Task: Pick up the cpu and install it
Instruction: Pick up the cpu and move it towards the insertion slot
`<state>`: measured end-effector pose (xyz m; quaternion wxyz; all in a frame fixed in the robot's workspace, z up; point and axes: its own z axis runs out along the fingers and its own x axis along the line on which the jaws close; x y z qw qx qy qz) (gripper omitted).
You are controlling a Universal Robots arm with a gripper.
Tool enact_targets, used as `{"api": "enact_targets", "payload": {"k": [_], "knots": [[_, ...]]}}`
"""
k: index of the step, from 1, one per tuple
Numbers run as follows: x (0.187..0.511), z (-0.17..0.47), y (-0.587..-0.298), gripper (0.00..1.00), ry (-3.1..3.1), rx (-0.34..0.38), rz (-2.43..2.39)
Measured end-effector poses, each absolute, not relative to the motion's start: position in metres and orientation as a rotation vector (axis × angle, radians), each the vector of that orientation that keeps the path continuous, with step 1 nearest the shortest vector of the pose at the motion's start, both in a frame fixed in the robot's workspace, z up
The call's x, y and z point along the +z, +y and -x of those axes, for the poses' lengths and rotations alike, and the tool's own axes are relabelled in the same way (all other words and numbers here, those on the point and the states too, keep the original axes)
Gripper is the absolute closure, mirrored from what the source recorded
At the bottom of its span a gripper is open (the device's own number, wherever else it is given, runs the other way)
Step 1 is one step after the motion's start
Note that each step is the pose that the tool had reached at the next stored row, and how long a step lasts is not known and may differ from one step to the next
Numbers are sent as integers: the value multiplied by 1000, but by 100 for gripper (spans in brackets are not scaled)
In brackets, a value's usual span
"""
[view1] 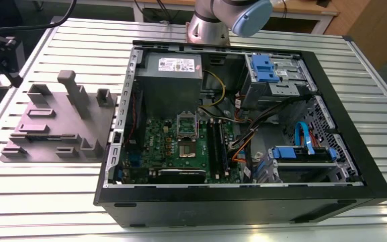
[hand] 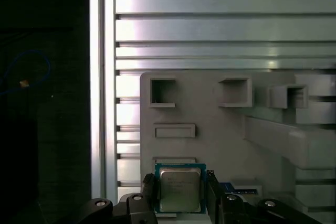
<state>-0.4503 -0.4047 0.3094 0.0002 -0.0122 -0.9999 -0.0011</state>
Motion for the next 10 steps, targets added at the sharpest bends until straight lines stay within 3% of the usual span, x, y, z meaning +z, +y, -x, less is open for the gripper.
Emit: {"api": "enact_targets", "payload": {"k": [10], "knots": [[316, 450, -405, 53, -3141, -4, 38]]}}
